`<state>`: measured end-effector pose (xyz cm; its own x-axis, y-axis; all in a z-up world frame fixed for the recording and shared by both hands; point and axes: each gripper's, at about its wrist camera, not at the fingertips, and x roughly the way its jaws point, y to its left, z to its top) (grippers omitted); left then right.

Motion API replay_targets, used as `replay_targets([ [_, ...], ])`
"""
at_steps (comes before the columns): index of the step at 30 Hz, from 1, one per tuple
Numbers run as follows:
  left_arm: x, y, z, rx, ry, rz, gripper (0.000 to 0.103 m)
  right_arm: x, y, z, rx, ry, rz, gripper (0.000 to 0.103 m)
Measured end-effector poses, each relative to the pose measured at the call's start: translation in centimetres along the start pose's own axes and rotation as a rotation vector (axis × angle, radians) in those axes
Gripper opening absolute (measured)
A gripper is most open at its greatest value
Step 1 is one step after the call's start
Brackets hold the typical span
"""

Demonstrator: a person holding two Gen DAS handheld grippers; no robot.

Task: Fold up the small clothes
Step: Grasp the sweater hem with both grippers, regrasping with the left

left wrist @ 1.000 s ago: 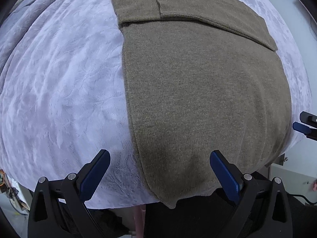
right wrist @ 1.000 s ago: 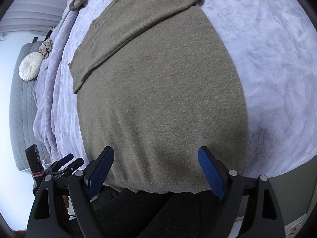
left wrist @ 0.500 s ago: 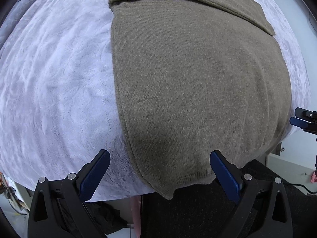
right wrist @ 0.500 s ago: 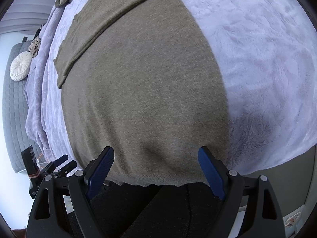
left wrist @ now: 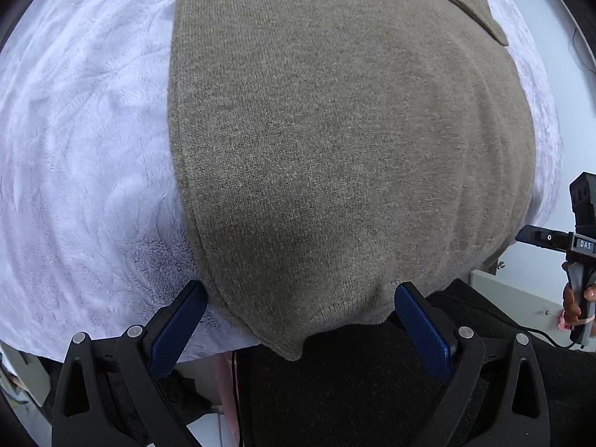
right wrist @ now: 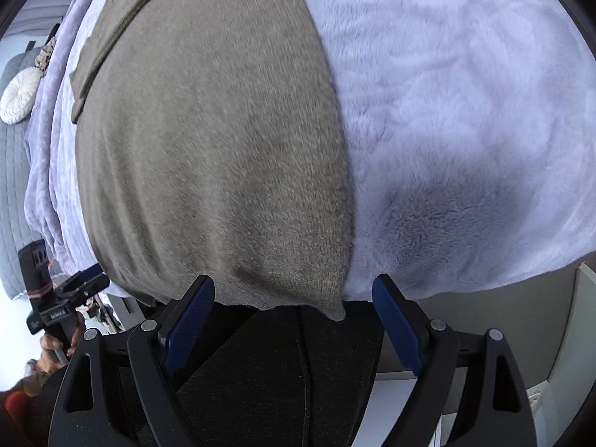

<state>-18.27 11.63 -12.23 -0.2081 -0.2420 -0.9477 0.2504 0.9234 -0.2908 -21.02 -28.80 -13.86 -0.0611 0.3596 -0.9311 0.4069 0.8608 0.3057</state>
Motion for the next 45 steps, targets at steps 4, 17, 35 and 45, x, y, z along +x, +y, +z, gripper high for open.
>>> replay_targets([
  [4,0.6,-0.8,0.0,0.0,0.003,0.049,0.087,2.1,0.3,0.3,-0.038,0.045,-0.022,0.089],
  [17,-4.9,2.5,0.6,-0.123,-0.104,-0.244,0.015,-2.7,1.5,0.9,0.002,-0.002,0.364,0.01],
  [35,-9.0,5.9,3.6,-0.095,-0.173,0.023,0.09,-7.0,5.9,9.3,0.008,-0.161,0.221,0.082],
  [45,-1.5,5.5,-1.5,-0.182,0.033,-0.103,0.09,-1.7,19.2,7.5,-0.757,-0.051,-0.231,0.083],
])
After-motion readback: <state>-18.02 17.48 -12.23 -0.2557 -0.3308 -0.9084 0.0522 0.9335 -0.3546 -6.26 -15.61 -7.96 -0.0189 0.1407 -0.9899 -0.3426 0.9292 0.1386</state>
